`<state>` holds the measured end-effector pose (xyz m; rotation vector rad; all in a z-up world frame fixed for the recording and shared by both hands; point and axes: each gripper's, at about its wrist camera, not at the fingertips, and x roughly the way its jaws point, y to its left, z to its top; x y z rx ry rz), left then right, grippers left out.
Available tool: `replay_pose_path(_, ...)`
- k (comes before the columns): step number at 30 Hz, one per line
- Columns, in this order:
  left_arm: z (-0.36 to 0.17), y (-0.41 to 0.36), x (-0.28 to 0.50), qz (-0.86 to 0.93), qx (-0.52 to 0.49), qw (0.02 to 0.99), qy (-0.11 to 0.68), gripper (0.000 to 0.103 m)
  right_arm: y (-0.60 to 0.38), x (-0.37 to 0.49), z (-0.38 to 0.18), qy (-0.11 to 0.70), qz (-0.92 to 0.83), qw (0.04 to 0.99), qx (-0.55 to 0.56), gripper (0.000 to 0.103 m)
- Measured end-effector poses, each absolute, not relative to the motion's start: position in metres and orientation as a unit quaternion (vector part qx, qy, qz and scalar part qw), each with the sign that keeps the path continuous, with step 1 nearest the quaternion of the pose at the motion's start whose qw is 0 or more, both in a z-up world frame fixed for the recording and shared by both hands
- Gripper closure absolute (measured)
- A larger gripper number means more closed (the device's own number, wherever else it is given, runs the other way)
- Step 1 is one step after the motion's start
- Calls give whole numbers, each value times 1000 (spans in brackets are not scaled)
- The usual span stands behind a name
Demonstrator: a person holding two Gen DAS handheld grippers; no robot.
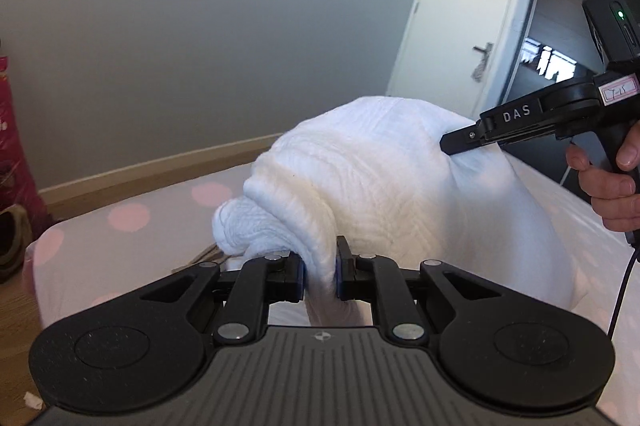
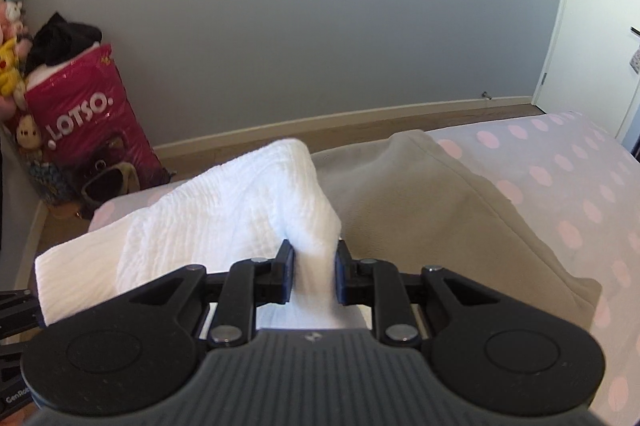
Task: Fold clothes
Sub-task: 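Grasp the folded shirt with both grippers and lift it off the bed, then carry the shirt with both grippers and lower it onto the striped clothes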
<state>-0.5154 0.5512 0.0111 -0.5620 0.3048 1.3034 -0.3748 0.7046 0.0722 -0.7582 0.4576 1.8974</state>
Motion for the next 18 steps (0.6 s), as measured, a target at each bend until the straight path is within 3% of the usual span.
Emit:
replay_pose_path(5, -7, 563, -515, 608, -258, 729, 181, 91, 739, -391, 34, 193, 770, 498, -348, 80)
replay_pose_path(8, -18, 568, -519, 597, -283, 726, 191, 87, 753, -394, 13, 203, 754, 508, -364, 74)
replay_pose_path(10, -20, 576, -529, 585, -321, 724, 177, 85, 758, -394, 7, 207, 745, 519, -364, 62)
replay_pose_path(14, -21, 593, -559, 547, -422, 714, 116, 77, 758, -389, 11, 220, 740, 530, -351, 57)
replay_pose_path(16, -23, 597, -577, 540, -457, 702, 85, 72, 753, -378, 23, 229, 741, 536, -334, 45)
replay_pose_path(18, -25, 599, -589, 542, -474, 690, 74, 69, 745, -362, 32, 245, 740, 540, -319, 44)
